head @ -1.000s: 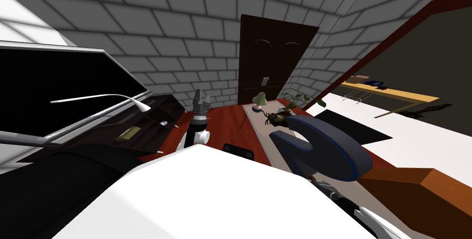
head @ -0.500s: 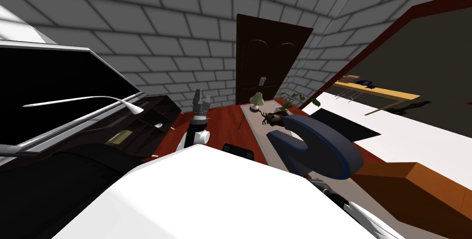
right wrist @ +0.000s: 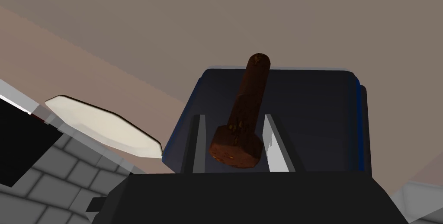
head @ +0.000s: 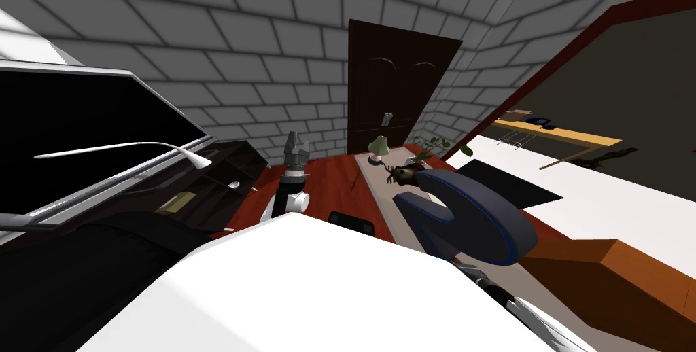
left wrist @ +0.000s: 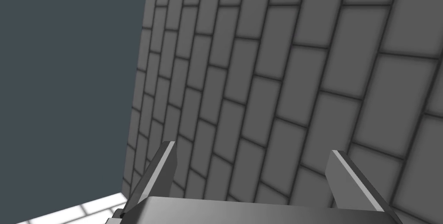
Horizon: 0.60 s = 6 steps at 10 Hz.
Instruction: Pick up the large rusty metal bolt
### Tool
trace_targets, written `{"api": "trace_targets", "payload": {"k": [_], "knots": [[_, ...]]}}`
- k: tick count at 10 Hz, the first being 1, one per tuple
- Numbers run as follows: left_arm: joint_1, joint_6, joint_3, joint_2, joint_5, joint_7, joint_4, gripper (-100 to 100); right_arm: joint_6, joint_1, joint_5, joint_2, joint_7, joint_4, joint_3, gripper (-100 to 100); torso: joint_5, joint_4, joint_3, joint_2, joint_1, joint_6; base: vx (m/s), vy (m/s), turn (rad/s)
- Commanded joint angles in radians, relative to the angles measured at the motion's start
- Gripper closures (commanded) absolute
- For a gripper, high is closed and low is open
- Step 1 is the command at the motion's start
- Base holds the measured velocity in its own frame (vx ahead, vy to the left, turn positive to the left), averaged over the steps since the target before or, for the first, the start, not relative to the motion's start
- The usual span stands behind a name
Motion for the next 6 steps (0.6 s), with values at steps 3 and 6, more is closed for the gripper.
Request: {"api": "trace_targets", "payload": {"k": [3, 6], "knots": [[0.0, 0.0, 0.0, 0.0, 0.0, 0.0, 0.0, 0, -0.003, 0.013, -0.008, -0.032, -0.03, -0.018, 0.006, 100, 0.001, 0.0, 0.001, 0.002, 0.003, 0.0, -0.035, 0.044, 0.056], [0.0, 0.0, 0.0, 0.0, 0.0, 0.0, 0.0, 0, -0.013, 0.018, -0.012, -0.044, -0.037, -0.015, 0.005, 0, 0.001, 0.001, 0.001, 0.002, 0.004, 0.0, -0.026, 0.032, 0.028]]}}
